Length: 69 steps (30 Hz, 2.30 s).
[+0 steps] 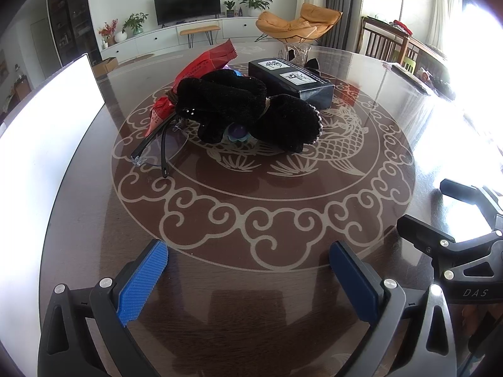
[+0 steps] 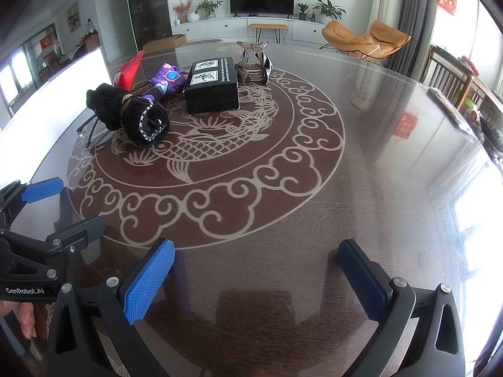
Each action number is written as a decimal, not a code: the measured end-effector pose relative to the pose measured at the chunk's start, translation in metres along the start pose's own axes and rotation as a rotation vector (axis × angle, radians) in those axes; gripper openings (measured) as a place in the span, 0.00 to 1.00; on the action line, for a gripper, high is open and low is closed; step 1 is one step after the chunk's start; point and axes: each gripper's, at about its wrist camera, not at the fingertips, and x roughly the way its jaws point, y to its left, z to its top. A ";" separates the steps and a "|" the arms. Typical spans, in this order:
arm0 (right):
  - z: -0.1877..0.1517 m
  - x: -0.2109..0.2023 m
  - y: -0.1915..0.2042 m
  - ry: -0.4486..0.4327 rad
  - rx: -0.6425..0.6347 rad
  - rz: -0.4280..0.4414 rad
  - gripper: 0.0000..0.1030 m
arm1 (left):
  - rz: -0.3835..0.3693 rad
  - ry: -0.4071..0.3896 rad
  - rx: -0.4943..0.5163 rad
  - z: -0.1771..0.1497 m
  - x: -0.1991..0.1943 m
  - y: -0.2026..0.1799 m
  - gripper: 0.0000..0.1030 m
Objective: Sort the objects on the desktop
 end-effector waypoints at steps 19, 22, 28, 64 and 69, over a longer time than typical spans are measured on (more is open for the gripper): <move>0.000 0.000 -0.001 0.000 0.000 0.000 1.00 | -0.001 -0.001 0.001 0.000 0.001 0.001 1.00; 0.000 0.000 -0.001 0.000 0.000 0.000 1.00 | -0.001 -0.001 0.001 0.000 0.001 0.001 1.00; 0.000 0.000 0.000 0.000 0.000 0.000 1.00 | 0.001 -0.001 -0.001 0.000 0.001 0.002 1.00; 0.000 0.000 -0.001 0.000 -0.001 0.001 1.00 | 0.023 -0.002 -0.044 -0.002 -0.001 0.015 1.00; 0.000 0.000 -0.001 -0.001 -0.001 0.001 1.00 | -0.033 -0.026 -0.148 -0.001 -0.004 0.056 1.00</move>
